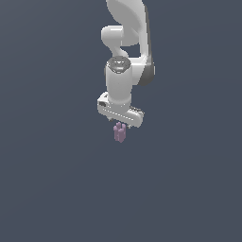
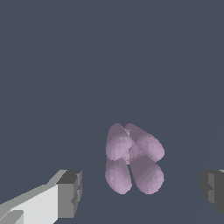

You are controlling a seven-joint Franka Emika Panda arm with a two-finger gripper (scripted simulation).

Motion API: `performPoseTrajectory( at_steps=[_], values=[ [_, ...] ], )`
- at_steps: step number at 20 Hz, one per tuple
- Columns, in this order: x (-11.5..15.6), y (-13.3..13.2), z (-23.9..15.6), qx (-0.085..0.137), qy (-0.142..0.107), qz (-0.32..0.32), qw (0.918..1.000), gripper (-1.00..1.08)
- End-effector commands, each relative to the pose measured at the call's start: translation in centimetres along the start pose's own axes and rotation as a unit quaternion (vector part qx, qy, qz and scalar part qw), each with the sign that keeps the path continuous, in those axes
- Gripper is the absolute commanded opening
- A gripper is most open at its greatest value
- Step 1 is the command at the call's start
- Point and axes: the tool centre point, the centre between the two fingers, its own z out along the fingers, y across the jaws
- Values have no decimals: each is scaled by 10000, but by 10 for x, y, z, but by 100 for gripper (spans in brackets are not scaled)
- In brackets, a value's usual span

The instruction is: Pick up the object and move it to a goal position.

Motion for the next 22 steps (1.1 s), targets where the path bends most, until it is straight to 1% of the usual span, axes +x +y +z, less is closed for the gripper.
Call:
performPoseTrajectory(
  at_steps=[1,7,16,21,22],
  values=[
    [-1,1,0,2,3,61,10000,100],
    [-1,1,5,1,2,43,10000,100],
    [-2,1,43,1,4,63,10000,100],
    [-1,1,50,1,4,63,10000,100],
    [-1,1,50,1,4,63,10000,-100]
  ],
)
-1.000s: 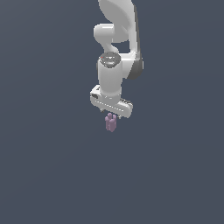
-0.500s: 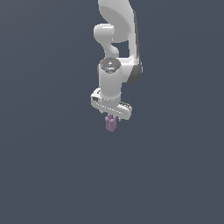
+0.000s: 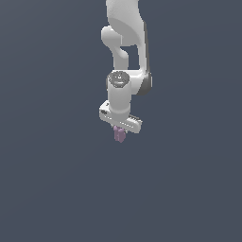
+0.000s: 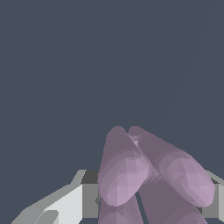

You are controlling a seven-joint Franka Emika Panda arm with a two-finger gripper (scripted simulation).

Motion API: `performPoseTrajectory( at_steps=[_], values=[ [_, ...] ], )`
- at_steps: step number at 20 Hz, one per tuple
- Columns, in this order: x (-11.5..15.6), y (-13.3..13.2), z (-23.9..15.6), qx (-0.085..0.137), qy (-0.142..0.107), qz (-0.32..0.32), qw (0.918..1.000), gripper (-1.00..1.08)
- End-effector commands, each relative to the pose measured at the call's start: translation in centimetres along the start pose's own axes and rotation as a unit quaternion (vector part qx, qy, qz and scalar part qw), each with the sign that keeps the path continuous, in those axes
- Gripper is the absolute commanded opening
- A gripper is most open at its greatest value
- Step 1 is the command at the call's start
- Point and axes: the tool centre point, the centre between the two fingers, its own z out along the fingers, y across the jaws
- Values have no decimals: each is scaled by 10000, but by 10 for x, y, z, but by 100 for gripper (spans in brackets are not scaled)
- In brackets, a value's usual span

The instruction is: Pick up the object and move it to a goal position.

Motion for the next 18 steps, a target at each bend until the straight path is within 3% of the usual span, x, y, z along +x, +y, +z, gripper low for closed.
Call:
performPoseTrajectory(
  at_steps=[1,18],
  values=[
    [0,0,1,2,4,1,10000,-100],
    [-3,-10,-20,6,9,2,10000,-100]
  ],
)
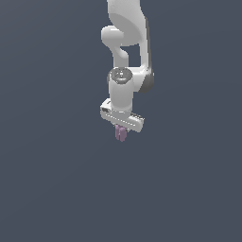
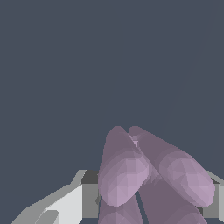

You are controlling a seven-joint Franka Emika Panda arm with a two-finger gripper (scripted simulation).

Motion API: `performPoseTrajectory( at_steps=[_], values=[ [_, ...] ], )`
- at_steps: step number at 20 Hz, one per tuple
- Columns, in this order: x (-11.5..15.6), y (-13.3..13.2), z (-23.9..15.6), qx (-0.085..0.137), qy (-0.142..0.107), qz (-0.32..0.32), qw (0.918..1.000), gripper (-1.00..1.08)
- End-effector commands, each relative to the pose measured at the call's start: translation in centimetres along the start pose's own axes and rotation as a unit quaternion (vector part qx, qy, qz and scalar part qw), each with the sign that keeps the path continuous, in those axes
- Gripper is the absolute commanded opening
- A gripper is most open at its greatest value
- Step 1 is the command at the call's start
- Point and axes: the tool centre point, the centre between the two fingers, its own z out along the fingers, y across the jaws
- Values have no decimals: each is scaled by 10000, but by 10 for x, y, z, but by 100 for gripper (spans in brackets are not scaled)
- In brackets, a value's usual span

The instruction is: Pick up the object and move it to a goal position.

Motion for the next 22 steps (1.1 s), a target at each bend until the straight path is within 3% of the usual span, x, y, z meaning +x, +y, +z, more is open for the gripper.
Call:
performPoseTrajectory(
  at_steps=[1,22],
  values=[
    [-2,-6,-11,0,6,-2,10000,-100],
    [-31,-100,-186,-5,4,-1,10000,-100]
  ],
)
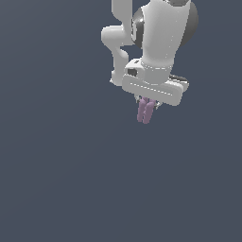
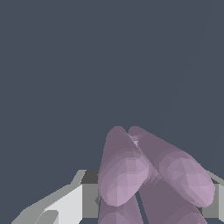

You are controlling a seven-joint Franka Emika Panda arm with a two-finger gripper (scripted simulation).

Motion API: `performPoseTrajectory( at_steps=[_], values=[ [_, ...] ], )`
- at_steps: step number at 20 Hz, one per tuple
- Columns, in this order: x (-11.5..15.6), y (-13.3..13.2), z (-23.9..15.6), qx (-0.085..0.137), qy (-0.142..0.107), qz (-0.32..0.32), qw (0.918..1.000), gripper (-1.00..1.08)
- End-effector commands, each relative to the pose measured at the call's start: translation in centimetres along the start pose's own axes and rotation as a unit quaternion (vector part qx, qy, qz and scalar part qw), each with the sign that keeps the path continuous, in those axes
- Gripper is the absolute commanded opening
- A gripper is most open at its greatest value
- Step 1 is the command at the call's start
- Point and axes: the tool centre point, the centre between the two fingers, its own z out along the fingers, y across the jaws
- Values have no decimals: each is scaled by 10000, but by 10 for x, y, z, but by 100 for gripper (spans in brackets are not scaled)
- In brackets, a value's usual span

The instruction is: Pick up the object and move it to a goal position.

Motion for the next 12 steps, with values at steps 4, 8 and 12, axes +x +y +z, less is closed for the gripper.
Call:
performPoseTrajectory(
  at_steps=[4,8,12],
  values=[
    [-4,-17,-30,-1,-9,3,10000,-100],
    [-5,-24,-41,0,-10,2,10000,-100],
    [-5,-26,-45,0,-10,2,10000,-100]
  ],
)
